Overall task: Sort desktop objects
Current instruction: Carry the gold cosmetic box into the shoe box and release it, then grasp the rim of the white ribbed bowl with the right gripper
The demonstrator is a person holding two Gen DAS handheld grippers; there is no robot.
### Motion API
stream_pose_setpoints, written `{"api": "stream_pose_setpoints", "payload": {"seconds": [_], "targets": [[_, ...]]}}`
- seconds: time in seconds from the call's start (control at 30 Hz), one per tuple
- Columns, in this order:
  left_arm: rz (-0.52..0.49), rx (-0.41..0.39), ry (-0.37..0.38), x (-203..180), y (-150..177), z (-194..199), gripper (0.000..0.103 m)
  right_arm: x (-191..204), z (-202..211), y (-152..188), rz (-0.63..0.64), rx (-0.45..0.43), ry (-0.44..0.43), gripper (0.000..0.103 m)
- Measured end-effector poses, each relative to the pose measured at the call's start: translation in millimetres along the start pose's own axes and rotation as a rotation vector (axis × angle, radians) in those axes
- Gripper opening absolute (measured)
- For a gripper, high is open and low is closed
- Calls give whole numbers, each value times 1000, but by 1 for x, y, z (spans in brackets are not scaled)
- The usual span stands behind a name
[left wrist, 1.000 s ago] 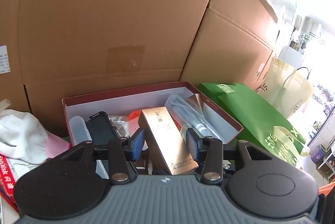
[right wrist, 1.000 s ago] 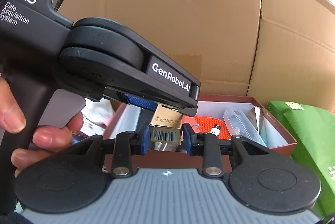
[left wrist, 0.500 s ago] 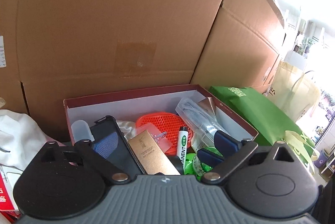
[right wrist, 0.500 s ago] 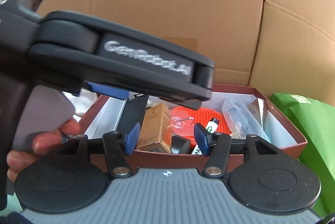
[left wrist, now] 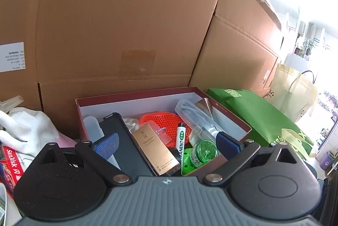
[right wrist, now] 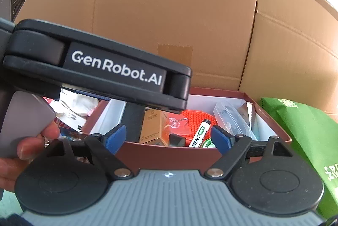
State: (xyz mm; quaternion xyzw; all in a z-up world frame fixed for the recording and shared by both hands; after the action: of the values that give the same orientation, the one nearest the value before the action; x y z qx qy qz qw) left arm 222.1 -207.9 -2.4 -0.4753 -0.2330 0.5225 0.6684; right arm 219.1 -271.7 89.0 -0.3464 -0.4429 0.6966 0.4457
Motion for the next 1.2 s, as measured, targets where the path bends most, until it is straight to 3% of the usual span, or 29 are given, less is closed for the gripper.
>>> {"api": "stream_pose_setpoints", "payload": {"seconds": [0.4, 0.6, 0.9, 1.2], "targets": [[31, -75, 6, 6, 13, 53, 101, 31, 35, -6, 33, -23, -3, 93], [95, -55, -30, 28, 37, 86, 101, 67, 55, 7, 38, -17, -62, 95], [166, -26, -162, 88, 78, 134, 101, 132, 58, 20, 39, 18, -206, 95], [274, -31, -323, 167, 89, 155, 100, 176, 35, 7, 61, 31, -268, 93]]}}
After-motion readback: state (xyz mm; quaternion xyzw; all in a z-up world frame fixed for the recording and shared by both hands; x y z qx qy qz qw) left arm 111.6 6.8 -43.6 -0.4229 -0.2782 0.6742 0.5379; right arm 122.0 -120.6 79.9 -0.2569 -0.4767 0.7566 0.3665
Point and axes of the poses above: each gripper's, at about its wrist camera, not at the fingertips, and z roughly against the way its jaws point, x to its left, y to its underside, the point moved 6 cm from there along -z, roughly the way its jaws point, and after that the axes turned 9 degrees about -y, right-handed, at the moved point
